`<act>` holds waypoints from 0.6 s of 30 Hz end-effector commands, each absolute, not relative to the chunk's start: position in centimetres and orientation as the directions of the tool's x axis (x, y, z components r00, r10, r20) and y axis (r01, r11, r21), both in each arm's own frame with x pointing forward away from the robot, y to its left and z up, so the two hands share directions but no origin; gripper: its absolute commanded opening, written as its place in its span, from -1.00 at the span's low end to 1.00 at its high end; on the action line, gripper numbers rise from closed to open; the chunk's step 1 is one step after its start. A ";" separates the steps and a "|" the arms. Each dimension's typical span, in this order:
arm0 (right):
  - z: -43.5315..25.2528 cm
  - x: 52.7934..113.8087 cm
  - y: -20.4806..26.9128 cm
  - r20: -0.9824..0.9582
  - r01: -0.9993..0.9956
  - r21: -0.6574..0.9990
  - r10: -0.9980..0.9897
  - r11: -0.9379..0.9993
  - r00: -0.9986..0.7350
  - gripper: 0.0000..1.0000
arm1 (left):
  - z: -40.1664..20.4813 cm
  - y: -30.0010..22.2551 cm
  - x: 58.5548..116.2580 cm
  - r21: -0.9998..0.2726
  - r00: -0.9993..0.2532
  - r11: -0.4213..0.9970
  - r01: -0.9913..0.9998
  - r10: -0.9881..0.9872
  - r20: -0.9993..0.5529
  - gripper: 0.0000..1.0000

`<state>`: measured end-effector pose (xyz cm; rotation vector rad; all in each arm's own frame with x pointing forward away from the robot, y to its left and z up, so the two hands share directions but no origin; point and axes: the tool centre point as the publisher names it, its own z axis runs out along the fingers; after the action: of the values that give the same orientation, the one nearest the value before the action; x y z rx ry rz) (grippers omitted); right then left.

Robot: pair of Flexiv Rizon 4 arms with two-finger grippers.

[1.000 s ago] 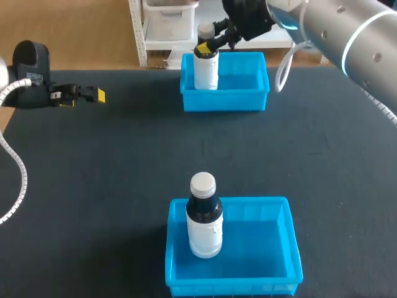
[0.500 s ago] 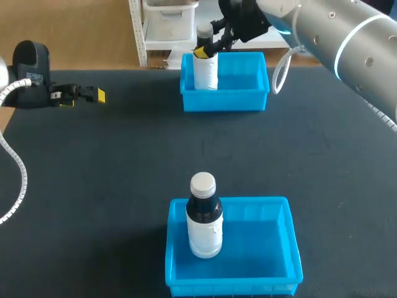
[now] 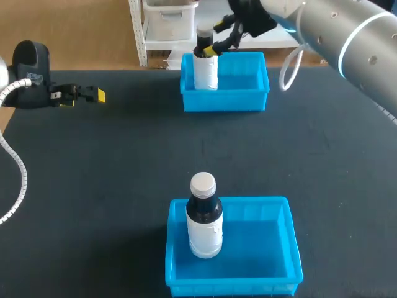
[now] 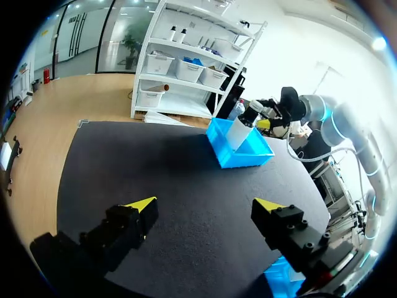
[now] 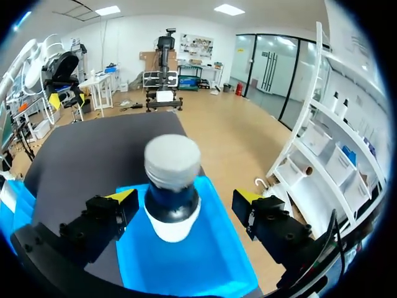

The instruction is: Pick up the bottle, and place it in the far bin if it is heavy, or in the near bin if it is light.

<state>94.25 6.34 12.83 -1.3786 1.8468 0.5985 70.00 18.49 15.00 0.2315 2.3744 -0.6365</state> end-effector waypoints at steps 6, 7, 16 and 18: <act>15.3 93.8 -1.9 -0.771 -0.965 0.201 -0.580 0.167 -0.261 1.00 | 15.0 18.5 70.0 -0.383 -0.767 0.866 0.321 0.000 -0.642 1.00; 15.5 93.5 -2.4 -0.770 -0.963 0.200 -0.578 0.180 -0.268 1.00 | 15.0 18.5 70.0 -0.383 -0.767 0.866 0.321 0.000 -0.642 1.00; 18.0 90.1 -8.8 -0.774 -0.919 0.175 -0.527 0.354 -0.350 1.00 | 15.0 18.5 70.0 -0.383 -0.767 0.866 0.321 0.000 -0.642 1.00; 18.4 89.3 -9.7 -0.775 -0.903 0.163 -0.515 0.396 -0.366 1.00 | 15.0 18.5 70.0 -0.383 -0.767 0.866 0.321 0.000 -0.642 1.00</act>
<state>91.26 -7.47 17.17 -1.2585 2.0226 0.8299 70.00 18.50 14.99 0.2314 2.3745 -0.6364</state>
